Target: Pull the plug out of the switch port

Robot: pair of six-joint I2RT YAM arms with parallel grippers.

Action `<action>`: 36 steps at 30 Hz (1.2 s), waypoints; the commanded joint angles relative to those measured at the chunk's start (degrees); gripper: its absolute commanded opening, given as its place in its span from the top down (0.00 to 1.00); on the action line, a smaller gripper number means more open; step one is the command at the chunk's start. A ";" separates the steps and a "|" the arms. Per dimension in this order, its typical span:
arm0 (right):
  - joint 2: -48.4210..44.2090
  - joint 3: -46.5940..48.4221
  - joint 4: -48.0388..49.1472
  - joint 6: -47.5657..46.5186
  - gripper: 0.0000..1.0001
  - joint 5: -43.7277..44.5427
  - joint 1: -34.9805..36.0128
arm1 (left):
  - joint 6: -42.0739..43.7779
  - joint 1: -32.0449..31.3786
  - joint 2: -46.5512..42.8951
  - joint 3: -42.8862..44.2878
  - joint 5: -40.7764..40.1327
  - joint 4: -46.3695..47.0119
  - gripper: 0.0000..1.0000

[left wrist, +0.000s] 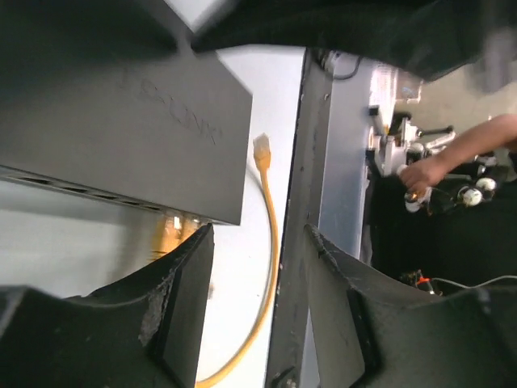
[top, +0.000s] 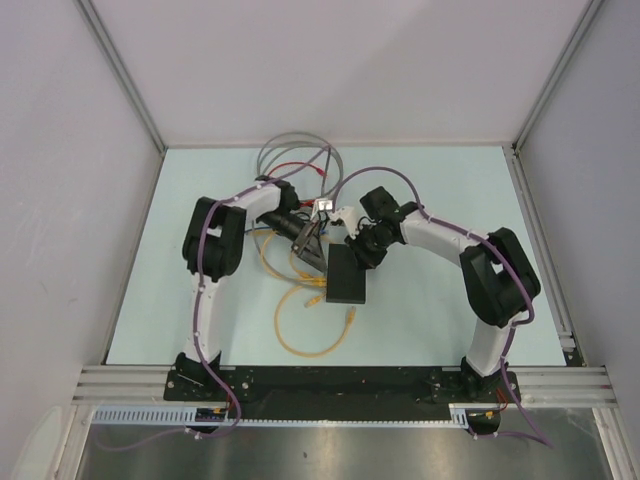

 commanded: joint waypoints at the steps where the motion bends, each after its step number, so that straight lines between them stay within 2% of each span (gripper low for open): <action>1: -3.34 2.21 -0.25 2.67 0.97 -1.54 -0.38 | -13.06 -3.00 -14.08 -9.80 -9.09 12.23 0.47; 2: -3.70 2.22 -0.43 3.02 0.97 -2.24 -0.21 | -15.03 -3.00 -16.65 -11.30 -12.24 17.23 0.46; 4: -4.40 2.22 -1.22 3.29 0.97 -3.03 -0.03 | -17.07 -2.91 -20.87 -13.68 -18.39 19.64 0.45; 7: -4.49 2.21 -2.80 2.50 0.97 -3.74 0.76 | -16.72 -2.73 -21.68 -14.21 -19.40 20.44 0.46; 10: -4.75 2.21 -2.98 2.32 0.96 -2.42 1.11 | -20.13 -2.64 -20.81 -14.39 -18.00 24.74 0.47; 14: -7.91 2.13 -4.91 4.16 0.94 -1.72 0.85 | -19.27 -3.09 -15.47 -10.71 -17.28 24.66 0.49; 15: -8.35 2.21 -6.04 4.61 0.84 -2.06 0.50 | -18.75 -3.00 -14.66 -10.43 -17.55 24.75 0.50; 18: -10.11 2.13 -7.28 5.84 0.68 -4.35 0.32 | -18.04 -2.82 -11.94 -9.47 -16.94 24.84 0.51; 21: -9.60 2.13 -6.50 5.32 0.59 -4.70 0.67 | -18.04 -2.82 -9.57 -7.89 -16.23 24.75 0.52; 23: -8.28 2.04 -6.15 5.05 0.62 -6.54 0.41 | -17.60 -2.82 -8.16 -6.48 -15.53 23.08 0.53; 24: -7.40 1.87 -5.71 4.79 0.74 -7.59 0.15 | -17.60 -2.73 -7.80 -6.48 -14.74 22.82 0.54; 27: -4.15 1.51 -4.74 4.52 0.95 -10.68 -0.91 | -17.86 -2.82 -6.92 -7.35 -14.12 23.34 0.54; 29: -2.12 0.99 -4.65 4.35 1.00 -10.59 -1.17 | -17.78 -2.73 -6.65 -7.71 -14.04 23.43 0.56; 36: 0.96 0.28 -4.39 4.70 1.00 -9.19 -1.17 | -16.28 -2.73 -5.51 -8.32 -14.03 21.67 0.59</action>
